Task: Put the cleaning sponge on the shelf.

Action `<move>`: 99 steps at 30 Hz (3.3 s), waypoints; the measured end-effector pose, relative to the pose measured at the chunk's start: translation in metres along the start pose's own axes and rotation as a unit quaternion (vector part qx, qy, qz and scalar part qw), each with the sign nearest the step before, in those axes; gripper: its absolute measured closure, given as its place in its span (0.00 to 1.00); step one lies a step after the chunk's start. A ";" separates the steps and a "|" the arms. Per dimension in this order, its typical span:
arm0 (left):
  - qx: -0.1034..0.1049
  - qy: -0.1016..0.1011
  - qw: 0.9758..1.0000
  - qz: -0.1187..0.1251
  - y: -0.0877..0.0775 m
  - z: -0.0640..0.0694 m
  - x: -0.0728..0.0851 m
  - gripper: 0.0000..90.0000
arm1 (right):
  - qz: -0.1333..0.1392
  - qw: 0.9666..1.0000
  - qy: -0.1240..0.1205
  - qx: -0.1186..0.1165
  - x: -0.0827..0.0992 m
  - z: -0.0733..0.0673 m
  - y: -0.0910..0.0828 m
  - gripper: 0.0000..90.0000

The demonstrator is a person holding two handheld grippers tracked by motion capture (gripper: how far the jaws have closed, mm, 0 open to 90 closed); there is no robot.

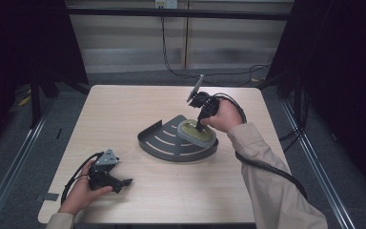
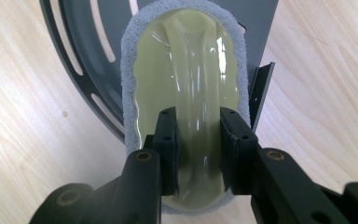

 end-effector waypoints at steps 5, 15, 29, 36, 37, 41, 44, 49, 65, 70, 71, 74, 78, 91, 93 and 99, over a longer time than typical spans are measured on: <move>-0.001 0.001 1.000 0.000 0.000 0.000 0.000 0.00 | 0.005 1.000 0.013 0.000 -0.001 0.003 0.004 0.79; 0.001 0.000 1.000 0.001 0.000 0.000 0.000 0.00 | 0.011 0.998 0.053 -0.009 -0.001 0.006 0.014 0.79; 0.001 0.000 1.000 0.001 0.000 0.000 0.000 0.00 | 0.011 0.996 0.089 -0.011 0.001 0.011 0.027 0.79; 0.001 0.000 1.000 0.001 0.000 0.000 0.000 0.00 | 0.012 0.995 0.095 -0.012 0.001 0.011 0.030 0.79; 0.001 0.000 1.000 0.001 0.000 0.000 0.000 0.00 | 0.010 0.995 0.097 -0.011 0.000 0.011 0.031 0.79; -0.001 0.002 1.000 0.001 0.000 0.000 0.000 0.00 | 0.007 0.995 0.102 -0.008 0.000 0.010 0.032 0.79; 0.000 -0.001 1.000 0.001 0.000 0.000 0.000 0.00 | 0.008 0.994 0.105 -0.009 0.000 0.011 0.035 0.79; -0.001 0.001 1.000 0.001 0.000 0.000 0.000 0.00 | 0.004 0.994 0.105 -0.008 0.001 0.012 0.038 0.79; 0.000 -0.001 1.000 0.000 0.000 0.000 0.000 0.00 | 0.003 0.994 0.109 -0.011 0.002 0.014 0.049 0.79; 0.001 -0.001 1.000 0.001 0.000 0.000 0.000 0.00 | 0.001 0.993 0.114 -0.011 0.003 0.014 0.052 0.79; 0.000 0.000 1.000 0.001 0.000 0.000 0.000 0.00 | 0.000 0.993 0.114 -0.010 0.003 0.014 0.053 0.79; 0.000 0.000 1.000 0.000 0.000 0.000 0.000 0.00 | 0.001 0.993 0.116 -0.009 0.004 0.014 0.054 0.79; -0.002 0.001 1.000 0.001 0.000 0.000 0.000 0.00 | 0.002 0.993 0.119 -0.008 0.005 0.014 0.055 0.79; -0.001 0.001 1.000 0.001 0.000 0.000 0.000 0.00 | 0.003 0.992 0.122 -0.006 0.007 0.014 0.056 0.79; -0.001 -0.001 1.000 0.003 0.000 0.000 0.000 0.00 | 0.004 0.992 0.124 -0.006 0.007 0.014 0.056 0.79; 0.000 -0.001 1.000 0.003 0.000 0.000 0.000 0.00 | 0.005 0.992 0.126 -0.008 0.008 0.014 0.058 0.79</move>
Point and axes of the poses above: each handheld gripper's, and its own axes: y roughly forward along the jaws, x roughly out of its underside, z roughly to its right, the point moved 2 cm from there along y, roughly forward along the jaws, and after that the axes turned 10 degrees about -z, right-handed, at the moved point
